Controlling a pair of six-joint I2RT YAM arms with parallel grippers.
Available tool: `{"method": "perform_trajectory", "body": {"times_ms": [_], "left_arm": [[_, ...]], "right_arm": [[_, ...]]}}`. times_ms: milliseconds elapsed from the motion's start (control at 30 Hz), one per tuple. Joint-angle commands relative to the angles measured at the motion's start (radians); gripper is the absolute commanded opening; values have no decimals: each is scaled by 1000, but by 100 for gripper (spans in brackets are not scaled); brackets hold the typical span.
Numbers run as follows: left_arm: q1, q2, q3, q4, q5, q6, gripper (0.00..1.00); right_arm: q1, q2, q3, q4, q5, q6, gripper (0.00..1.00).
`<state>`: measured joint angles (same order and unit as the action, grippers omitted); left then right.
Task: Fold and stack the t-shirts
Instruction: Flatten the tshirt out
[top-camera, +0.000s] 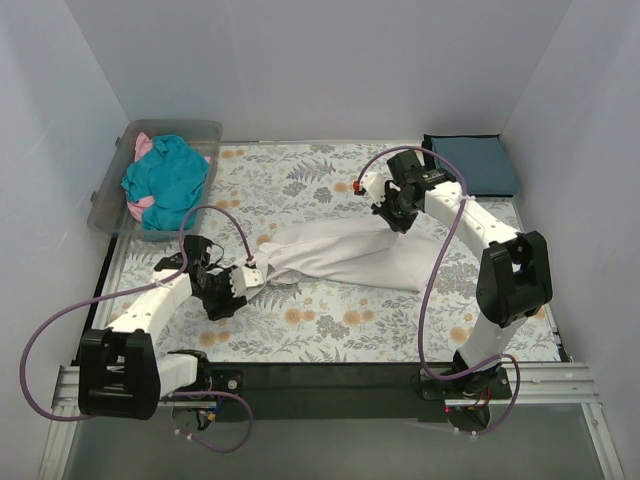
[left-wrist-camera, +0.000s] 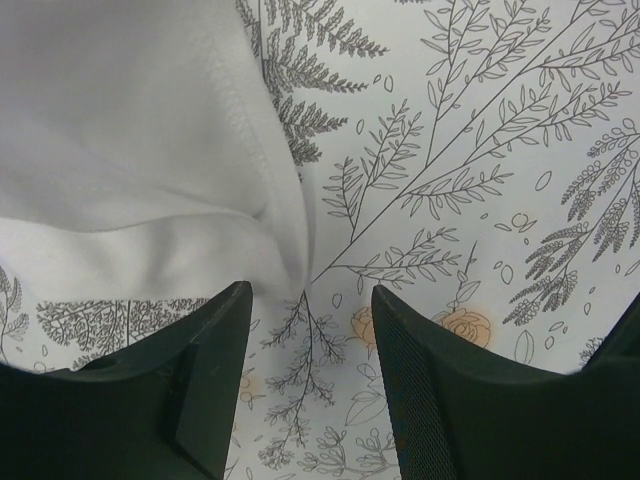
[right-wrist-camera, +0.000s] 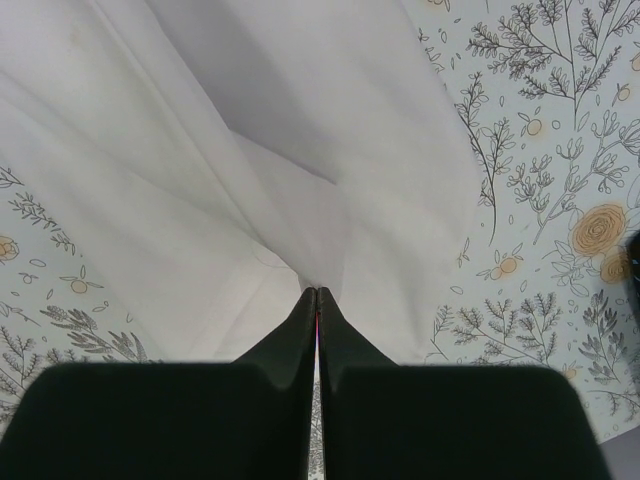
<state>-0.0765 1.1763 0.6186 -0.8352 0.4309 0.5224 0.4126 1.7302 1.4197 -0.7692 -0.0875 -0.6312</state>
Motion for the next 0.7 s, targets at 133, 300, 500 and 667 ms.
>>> {"method": "perform_trajectory", "body": {"times_ms": [133,300,500,667], "left_arm": [[-69,60,-115,223,-95,-56,48],[-69,85,-123,232,-123,-74,24],[-36,52,161,117,1,-313,0],[38,97,444,93,130,-496,0]], "right_arm": [[-3,-6,36,-30,-3,-7,1],[-5,-30,28,-31,18,-19,1],[-31,-93,77,-30,46,-19,1],[-93,-141,194,-16,43,14,1]]}}
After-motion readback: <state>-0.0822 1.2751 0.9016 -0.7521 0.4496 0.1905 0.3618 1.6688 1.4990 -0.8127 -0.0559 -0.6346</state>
